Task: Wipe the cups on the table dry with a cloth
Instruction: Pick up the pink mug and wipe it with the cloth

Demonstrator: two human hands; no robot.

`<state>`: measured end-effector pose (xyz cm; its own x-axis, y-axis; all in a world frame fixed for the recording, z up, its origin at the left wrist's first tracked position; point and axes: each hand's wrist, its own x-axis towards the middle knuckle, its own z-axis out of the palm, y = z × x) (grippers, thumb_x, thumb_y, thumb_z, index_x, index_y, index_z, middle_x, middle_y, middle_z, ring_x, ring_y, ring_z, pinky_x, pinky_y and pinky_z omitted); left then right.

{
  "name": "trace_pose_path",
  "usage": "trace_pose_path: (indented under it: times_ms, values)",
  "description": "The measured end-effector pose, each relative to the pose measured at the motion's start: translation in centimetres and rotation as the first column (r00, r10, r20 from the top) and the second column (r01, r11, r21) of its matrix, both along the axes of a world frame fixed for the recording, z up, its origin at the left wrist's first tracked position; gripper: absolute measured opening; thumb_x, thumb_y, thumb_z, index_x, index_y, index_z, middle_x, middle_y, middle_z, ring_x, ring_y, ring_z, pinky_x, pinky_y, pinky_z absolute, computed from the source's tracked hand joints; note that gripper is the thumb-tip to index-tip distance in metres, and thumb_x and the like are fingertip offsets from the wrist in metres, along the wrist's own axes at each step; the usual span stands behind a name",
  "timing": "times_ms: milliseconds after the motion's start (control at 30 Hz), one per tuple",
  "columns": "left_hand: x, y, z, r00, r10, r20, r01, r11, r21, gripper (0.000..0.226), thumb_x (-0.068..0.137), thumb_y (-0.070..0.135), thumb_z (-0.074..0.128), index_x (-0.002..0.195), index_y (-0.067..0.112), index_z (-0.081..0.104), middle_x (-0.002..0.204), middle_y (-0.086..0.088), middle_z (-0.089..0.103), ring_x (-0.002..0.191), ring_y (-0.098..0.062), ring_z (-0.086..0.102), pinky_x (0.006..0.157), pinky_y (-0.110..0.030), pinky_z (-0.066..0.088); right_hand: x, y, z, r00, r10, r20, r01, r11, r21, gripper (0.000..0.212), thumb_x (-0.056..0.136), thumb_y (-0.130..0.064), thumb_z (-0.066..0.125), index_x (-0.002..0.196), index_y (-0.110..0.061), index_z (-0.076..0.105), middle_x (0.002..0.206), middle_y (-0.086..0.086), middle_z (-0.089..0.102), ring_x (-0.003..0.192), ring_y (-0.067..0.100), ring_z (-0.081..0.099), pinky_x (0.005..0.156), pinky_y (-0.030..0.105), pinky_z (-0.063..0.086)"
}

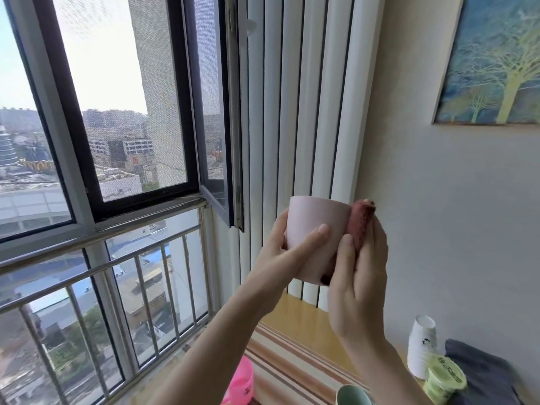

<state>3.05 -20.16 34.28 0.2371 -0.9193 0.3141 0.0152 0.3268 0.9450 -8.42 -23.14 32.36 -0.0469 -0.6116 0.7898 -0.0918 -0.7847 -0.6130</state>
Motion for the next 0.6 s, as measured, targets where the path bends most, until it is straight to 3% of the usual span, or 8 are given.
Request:
trace_pose_path:
  times_ms: [67,133,267,367,433,500,600]
  values:
    - [0.0,-0.3,-0.1,1.0,0.025,-0.014,-0.025,0.999,0.021,0.074,0.073,0.057,0.076,0.136,0.026,0.053,0.128,-0.013,0.067,0.114,-0.028,0.069,0.09,-0.041,0.06,0.4,1.2,-1.2,0.995,-0.075,-0.069,0.066,0.99,-0.124,0.051,0.105,-0.031,0.03,0.154,-0.017,0.023,0.159,-0.002,0.029,0.149,0.017,0.03,0.12,0.045,0.032]
    - [0.1,-0.5,-0.4,0.994,0.024,-0.106,-0.018,0.998,0.054,0.074,0.076,0.059,0.07,0.138,0.023,0.05,0.132,-0.017,0.065,0.114,-0.029,0.068,0.09,-0.041,0.058,0.7,2.2,-2.6,0.987,-0.105,-0.123,0.076,0.972,-0.223,0.049,0.106,-0.026,0.031,0.152,-0.01,0.026,0.158,-0.002,0.03,0.149,0.017,0.03,0.119,0.038,0.033]
    - [-0.1,-0.3,-0.9,0.985,0.039,-0.168,-0.031,0.998,0.052,0.086,0.065,0.062,0.077,0.134,0.017,0.052,0.123,-0.016,0.069,0.108,-0.025,0.071,0.089,-0.037,0.057,0.1,2.2,-3.7,0.934,-0.209,-0.288,0.071,0.902,-0.425,0.047,0.101,-0.016,0.04,0.147,-0.004,0.04,0.151,0.016,0.042,0.143,0.03,0.039,0.111,0.049,0.041]
    - [-0.9,-0.3,-1.2,0.986,-0.003,-0.169,0.015,0.997,0.072,0.086,0.064,0.06,0.083,0.133,0.018,0.054,0.124,-0.017,0.07,0.105,-0.024,0.074,0.08,-0.032,0.059,-0.7,0.6,-1.9,0.953,-0.227,-0.2,0.147,0.925,-0.35,0.045,0.101,-0.014,0.042,0.144,-0.002,0.045,0.148,0.017,0.048,0.139,0.029,0.044,0.111,0.049,0.041]
    - [-1.0,-0.5,-1.0,0.975,-0.004,-0.223,0.023,0.996,0.081,0.083,0.07,0.058,0.081,0.136,0.016,0.054,0.128,-0.021,0.068,0.111,-0.029,0.072,0.084,-0.035,0.059,-0.6,0.5,-0.9,0.953,-0.26,-0.158,0.195,0.92,-0.339,0.042,0.102,-0.014,0.041,0.14,0.001,0.051,0.144,0.017,0.053,0.136,0.03,0.048,0.11,0.048,0.043]
    - [-0.7,-0.7,-0.8,0.959,-0.038,-0.28,0.056,0.997,0.054,0.089,0.073,0.059,0.081,0.14,0.007,0.053,0.132,-0.027,0.065,0.121,-0.037,0.066,0.094,-0.039,0.058,-0.6,1.3,-1.1,0.947,-0.242,-0.211,0.134,0.895,-0.426,0.04,0.102,-0.014,0.04,0.137,0.001,0.053,0.141,0.017,0.055,0.133,0.03,0.05,0.108,0.048,0.044]
    - [0.4,-0.5,-0.3,0.953,-0.018,-0.302,0.027,0.999,0.027,0.088,0.069,0.055,0.081,0.138,0.007,0.053,0.12,-0.021,0.069,0.103,-0.028,0.073,0.08,-0.033,0.061,-2.1,2.0,-3.1,0.963,-0.076,-0.257,-0.04,0.908,-0.416,0.039,0.105,-0.018,0.037,0.133,-0.001,0.058,0.132,0.011,0.061,0.114,0.026,0.062,0.09,0.045,0.055]
